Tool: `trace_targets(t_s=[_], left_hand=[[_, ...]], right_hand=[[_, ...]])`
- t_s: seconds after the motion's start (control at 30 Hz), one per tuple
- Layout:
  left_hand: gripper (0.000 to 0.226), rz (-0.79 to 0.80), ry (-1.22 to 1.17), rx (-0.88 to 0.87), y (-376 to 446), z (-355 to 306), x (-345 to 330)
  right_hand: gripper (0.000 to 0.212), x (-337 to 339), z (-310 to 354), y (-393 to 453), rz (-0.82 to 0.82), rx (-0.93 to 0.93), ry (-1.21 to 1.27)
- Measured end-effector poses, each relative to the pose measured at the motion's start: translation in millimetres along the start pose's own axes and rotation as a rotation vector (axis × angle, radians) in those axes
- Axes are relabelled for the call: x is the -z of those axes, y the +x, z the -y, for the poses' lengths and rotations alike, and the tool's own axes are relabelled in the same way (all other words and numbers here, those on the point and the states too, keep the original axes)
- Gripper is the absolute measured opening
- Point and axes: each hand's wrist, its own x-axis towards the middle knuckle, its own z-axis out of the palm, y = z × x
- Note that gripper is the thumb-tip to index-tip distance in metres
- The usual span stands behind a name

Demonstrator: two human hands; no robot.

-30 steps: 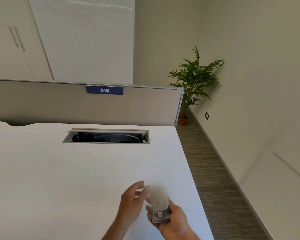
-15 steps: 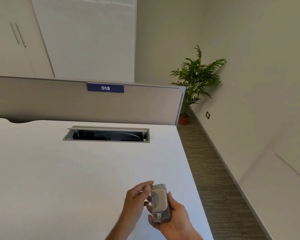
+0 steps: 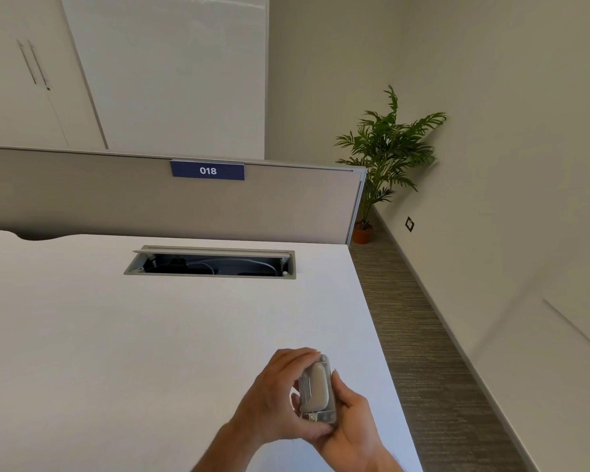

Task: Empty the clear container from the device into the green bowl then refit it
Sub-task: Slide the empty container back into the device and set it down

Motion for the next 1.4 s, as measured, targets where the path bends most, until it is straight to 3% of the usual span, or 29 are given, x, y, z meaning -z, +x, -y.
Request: trace_targets(t_s=[1.1,1.4], left_hand=[[0.097,0.015,0.058,-0.025,1.0,6.9,-8.2],[0.095,-0.080,0.086,-0.004,2.5,3.4,-14.9]], right_hand=[[0.047,4.7,3.2,8.7,-0.021,0.061,-0.075],[0.045,5.1,1.5,3.5,-0.010,0.123,-0.116]])
